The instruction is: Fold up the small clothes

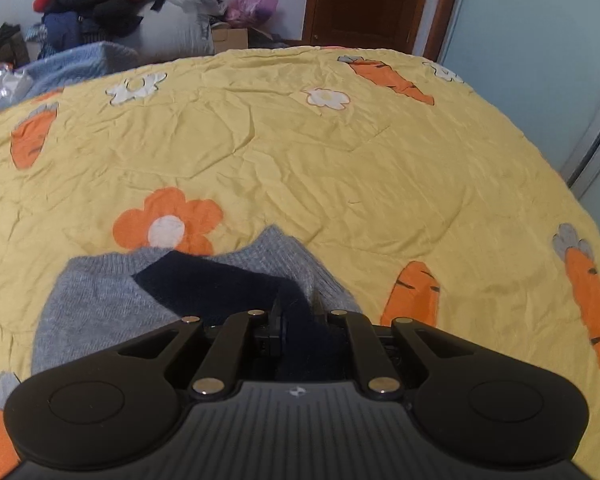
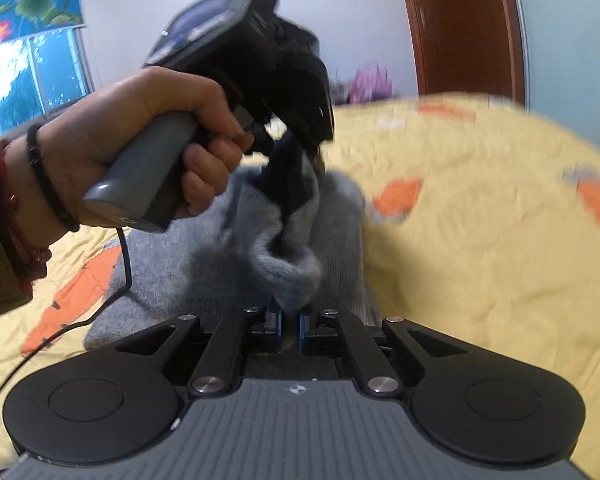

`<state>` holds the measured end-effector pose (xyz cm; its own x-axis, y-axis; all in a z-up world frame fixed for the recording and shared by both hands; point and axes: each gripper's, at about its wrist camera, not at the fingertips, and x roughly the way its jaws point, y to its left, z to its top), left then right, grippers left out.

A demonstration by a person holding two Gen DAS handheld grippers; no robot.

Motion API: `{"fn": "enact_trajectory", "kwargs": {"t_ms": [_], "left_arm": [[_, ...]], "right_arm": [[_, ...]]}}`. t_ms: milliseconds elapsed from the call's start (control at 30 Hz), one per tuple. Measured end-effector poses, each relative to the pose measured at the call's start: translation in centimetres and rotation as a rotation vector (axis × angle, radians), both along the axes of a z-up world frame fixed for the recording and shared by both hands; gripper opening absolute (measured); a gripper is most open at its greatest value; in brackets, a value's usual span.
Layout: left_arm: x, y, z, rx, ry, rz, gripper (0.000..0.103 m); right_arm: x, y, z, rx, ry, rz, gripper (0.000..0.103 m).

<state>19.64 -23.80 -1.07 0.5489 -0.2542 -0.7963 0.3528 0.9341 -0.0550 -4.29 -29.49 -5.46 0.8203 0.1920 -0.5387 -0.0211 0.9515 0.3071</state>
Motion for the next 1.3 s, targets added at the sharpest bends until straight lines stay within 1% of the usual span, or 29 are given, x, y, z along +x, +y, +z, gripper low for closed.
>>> {"fn": "enact_trajectory", "kwargs": {"t_ms": [33, 67, 100, 133, 167, 200, 233, 267, 333, 367, 433, 500, 533, 567, 600, 733, 800, 833, 867, 900, 933, 967, 1000, 1067, 1100, 1133, 1200, 1300], "left_arm": [[0.1, -0.1, 0.0, 0.008, -0.007, 0.0, 0.014], [0.3, -0.2, 0.1, 0.007, -0.01, 0.0, 0.02], [0.4, -0.2, 0.1, 0.0, -0.013, 0.0, 0.03], [0.6, -0.1, 0.2, -0.012, -0.018, 0.003, 0.036], [0.7, -0.1, 0.5, -0.029, -0.03, 0.007, 0.052], [0.7, 0.0, 0.8, -0.049, -0.051, 0.01, 0.061], [0.7, 0.1, 1.2, -0.071, -0.079, 0.018, 0.075], [0.6, 0.4, 1.7, -0.098, -0.115, 0.028, 0.079], [0.5, 0.9, 2.7, -0.139, -0.159, 0.035, 0.079], [0.4, 1.3, 3.1, -0.152, -0.163, 0.037, 0.079], [0.2, 2.3, 3.9, -0.154, -0.164, 0.054, 0.079], [-0.4, 3.5, 4.5, -0.137, -0.181, 0.062, 0.079], [-0.8, 4.2, 4.6, -0.123, -0.188, 0.065, 0.079], [-1.3, 4.9, 4.6, -0.107, -0.191, 0.072, 0.079], [-1.8, 5.6, 4.5, -0.093, -0.192, 0.077, 0.079], [-3.5, 8.4, 3.6, -0.049, -0.169, 0.107, 0.079], [-4.2, 9.5, 3.1, -0.042, -0.147, 0.117, 0.079], [-4.6, 10.0, 2.9, -0.042, -0.141, 0.119, 0.079], [-5.0, 10.4, 2.7, -0.039, -0.136, 0.121, 0.079], [-5.4, 10.9, 2.6, -0.035, -0.136, 0.121, 0.079], [-6.0, 11.4, 2.5, -0.034, -0.142, 0.123, 0.079], [-6.6, 11.9, 2.5, -0.034, -0.151, 0.129, 0.08], [-7.2, 12.4, 2.5, -0.029, -0.158, 0.137, 0.08], [-8.2, 13.2, 2.4, -0.021, -0.166, 0.158, 0.08], [-8.7, 13.4, 2.3, -0.023, -0.167, 0.166, 0.08], [-9.2, 13.6, 2.3, -0.028, -0.164, 0.164, 0.08], [-10.3, 13.7, 2.2, -0.032, -0.16, 0.146, 0.08], [-12.0, 13.2, 2.0, -0.007, -0.171, 0.105, 0.08]], "right_arm": [[0.2, -0.4, -0.2, 0.022, 0.012, 0.002, 0.023], [0.3, -0.6, -0.3, 0.035, 0.02, 0.002, 0.03], [0.3, -0.9, -0.4, 0.045, 0.023, -0.001, 0.032], [0.3, -1.0, -0.4, 0.056, 0.026, 0.0, 0.035], [0.4, -1.2, -0.3, 0.071, 0.029, 0.005, 0.038], [0.5, -1.4, -0.3, 0.091, 0.029, 0.01, 0.039], [0.5, -1.5, -0.2, 0.11, 0.027, 0.011, 0.041], [0.6, -1.8, -0.2, 0.134, 0.027, 0.013, 0.045], [0.9, -2.6, -0.4, 0.221, 0.038, 0.011, 0.051], [1.0, -3.2, -0.6, 0.271, 0.046, 0.004, 0.051], [1.4, -4.1, -1.1, 0.367, 0.064, -0.006, 0.051], [1.6, -4.7, -1.4, 0.432, 0.071, -0.007, 0.05], [1.5, -4.8, -1.5, 0.451, 0.072, -0.02, 0.042], [1.6, -5.0, -1.6, 0.463, 0.076, -0.032, 0.026], [1.7, -5.1, -1.7, 0.466, 0.083, -0.039, 0.021], [1.5, -5.4, -1.8, 0.439, 0.104, -0.074, 0.017], [1.8, -5.8, -2.3, 0.44, 0.132, -0.061, 0.017], [2.0, -6.0, -2.5, 0.442, 0.15, -0.036, 0.019], [1.9, -6.1, -2.2, 0.432, 0.157, -0.024, 0.025], [1.9, -6.3, -1.5, 0.404, 0.148, -0.023, 0.027], [2.0, -6.4, -0.6, 0.377, 0.122, -0.021, 0.037], [2.1, -6.6, 0.5, 0.351, 0.082, -0.021, 0.05], [2.6, -6.6, 1.6, 0.328, 0.052, -0.02, 0.055], [4.6, -6.5, 3.1, 0.292, 0.046, 0.008, 0.056], [5.9, -6.6, 3.3, 0.3, 0.048, 0.023, 0.056], [7.4, -6.7, 3.2, 0.322, 0.056, 0.04, 0.056], [10.4, -7.0, 2.6, 0.387, 0.109, 0.062, 0.056], [13.9, -7.2, 1.1, 0.484, 0.169, 0.088, 0.052]]}}
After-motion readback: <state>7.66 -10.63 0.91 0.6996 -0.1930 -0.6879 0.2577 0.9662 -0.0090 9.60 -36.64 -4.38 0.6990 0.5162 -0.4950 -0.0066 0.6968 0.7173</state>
